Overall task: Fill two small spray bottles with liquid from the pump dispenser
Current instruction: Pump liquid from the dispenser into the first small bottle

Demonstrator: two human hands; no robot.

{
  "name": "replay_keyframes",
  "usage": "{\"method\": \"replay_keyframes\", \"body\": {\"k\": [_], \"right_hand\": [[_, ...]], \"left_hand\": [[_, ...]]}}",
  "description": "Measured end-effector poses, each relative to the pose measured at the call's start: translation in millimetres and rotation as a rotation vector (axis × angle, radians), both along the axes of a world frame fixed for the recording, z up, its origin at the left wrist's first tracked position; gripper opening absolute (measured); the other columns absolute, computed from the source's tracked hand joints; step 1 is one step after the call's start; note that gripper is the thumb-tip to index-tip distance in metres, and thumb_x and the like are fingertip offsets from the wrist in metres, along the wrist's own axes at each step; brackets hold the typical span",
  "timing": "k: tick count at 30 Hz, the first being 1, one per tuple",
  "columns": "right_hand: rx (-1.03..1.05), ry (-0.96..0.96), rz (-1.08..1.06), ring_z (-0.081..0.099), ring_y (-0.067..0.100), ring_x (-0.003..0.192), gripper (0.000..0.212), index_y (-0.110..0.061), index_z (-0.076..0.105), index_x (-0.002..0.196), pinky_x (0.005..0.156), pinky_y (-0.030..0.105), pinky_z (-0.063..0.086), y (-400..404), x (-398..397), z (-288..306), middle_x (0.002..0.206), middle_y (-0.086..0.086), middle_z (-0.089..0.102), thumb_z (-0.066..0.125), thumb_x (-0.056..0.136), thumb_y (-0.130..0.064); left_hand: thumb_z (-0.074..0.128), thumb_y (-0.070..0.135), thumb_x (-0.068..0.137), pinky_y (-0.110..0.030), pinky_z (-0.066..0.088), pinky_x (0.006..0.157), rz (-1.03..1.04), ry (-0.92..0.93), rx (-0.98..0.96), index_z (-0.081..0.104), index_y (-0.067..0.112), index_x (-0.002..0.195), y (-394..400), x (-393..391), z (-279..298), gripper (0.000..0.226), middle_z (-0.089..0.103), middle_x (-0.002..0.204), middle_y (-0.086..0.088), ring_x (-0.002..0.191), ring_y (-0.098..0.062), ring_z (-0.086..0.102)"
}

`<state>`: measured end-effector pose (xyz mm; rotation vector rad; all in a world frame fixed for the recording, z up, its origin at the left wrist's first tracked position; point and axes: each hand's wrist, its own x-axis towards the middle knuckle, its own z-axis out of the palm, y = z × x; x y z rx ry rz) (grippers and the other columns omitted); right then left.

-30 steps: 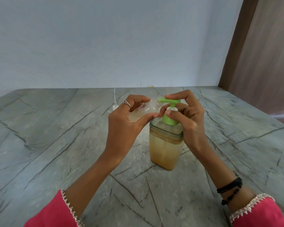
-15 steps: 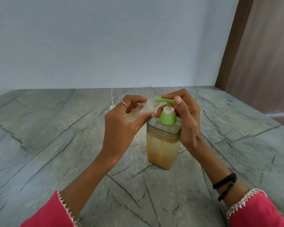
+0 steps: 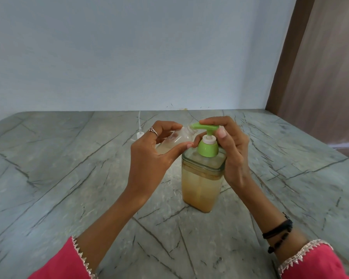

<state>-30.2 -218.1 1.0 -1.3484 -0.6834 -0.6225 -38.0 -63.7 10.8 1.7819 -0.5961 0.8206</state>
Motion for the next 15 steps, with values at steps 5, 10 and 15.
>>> {"method": "replay_keyframes", "body": {"k": [5,10,15], "right_hand": [[0.011,0.020,-0.028,0.067,0.023,0.068,0.025,-0.015,0.062,0.101,0.069,0.036,0.053,-0.9,-0.4,-0.3,0.076,0.008,0.069,0.049,0.088,-0.032],[0.051,0.067,-0.079,0.067,0.023,0.063,0.023,-0.014,0.063,0.086,0.064,0.035,0.053,2.7,-0.7,4.1,0.072,0.008,0.070,0.053,0.086,-0.034],[0.069,0.069,-0.068,0.066,0.023,0.059,0.019,-0.028,0.063,0.070,0.060,0.032,0.052,2.3,-0.5,7.2,0.063,0.005,0.064,0.053,0.084,-0.036]], "left_hand": [[0.074,0.029,0.069,-0.006,0.046,0.077,0.003,0.000,-0.008,0.061,0.024,0.098,-1.1,-0.1,-0.7,0.032,0.064,0.095,0.020,0.094,0.004,0.061],[0.074,0.030,0.069,-0.006,0.046,0.078,-0.002,0.002,-0.008,0.061,0.027,0.097,-1.1,0.5,0.0,0.031,0.064,0.094,0.020,0.091,0.003,0.062],[0.075,0.027,0.068,-0.005,0.045,0.078,-0.026,0.018,-0.014,0.061,0.025,0.096,-1.4,0.2,-2.7,0.032,0.064,0.093,0.019,0.091,0.007,0.061]]}}
